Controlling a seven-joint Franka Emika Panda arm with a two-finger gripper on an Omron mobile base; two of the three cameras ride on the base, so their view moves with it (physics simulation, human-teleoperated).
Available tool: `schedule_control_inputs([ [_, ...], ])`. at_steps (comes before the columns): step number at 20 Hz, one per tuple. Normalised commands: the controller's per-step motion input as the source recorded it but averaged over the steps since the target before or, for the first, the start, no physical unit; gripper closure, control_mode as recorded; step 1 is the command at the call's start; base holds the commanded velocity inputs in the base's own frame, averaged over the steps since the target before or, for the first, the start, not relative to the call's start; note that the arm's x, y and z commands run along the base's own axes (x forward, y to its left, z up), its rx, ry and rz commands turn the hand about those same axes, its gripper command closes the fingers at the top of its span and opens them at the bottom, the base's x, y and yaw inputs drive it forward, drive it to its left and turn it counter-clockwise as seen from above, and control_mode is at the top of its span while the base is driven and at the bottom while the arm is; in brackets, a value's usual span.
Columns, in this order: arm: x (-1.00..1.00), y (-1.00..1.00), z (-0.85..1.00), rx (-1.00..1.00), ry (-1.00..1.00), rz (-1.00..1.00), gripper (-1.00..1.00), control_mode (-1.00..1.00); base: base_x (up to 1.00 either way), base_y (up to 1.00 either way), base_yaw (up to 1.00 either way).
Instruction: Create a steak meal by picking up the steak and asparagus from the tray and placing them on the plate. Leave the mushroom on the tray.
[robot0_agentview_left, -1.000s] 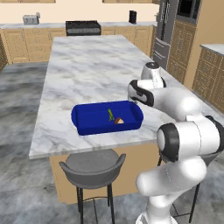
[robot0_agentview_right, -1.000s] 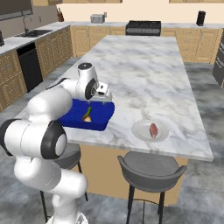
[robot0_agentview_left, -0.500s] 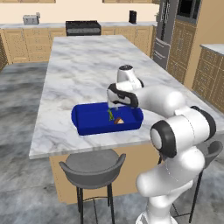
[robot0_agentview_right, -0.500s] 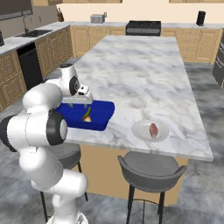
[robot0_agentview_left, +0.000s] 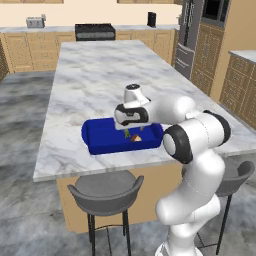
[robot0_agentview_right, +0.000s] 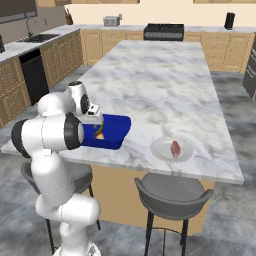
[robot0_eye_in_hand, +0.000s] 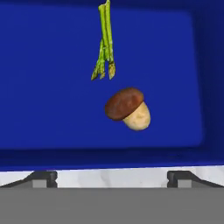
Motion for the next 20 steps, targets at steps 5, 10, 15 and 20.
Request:
schedule_control_inputs([
  [5, 0.56, 0.0, -0.3, 0.0, 0.02, 0.0, -1.0, -1.0, 0.0, 0.0, 0.0],
  [10, 0.5, 0.0, -0.27, 0.0, 0.0, 0.0, -1.0, -1.0, 0.0, 0.0, 0.0],
  [15, 0.42, 0.0, -0.29, 0.0, 0.0, 0.0, -1.0, -1.0, 0.0, 0.0, 0.0],
  [20, 0.25, 0.0, -0.33, 0.0, 0.0, 0.0, -1.0, -1.0, 0.0, 0.0, 0.0],
])
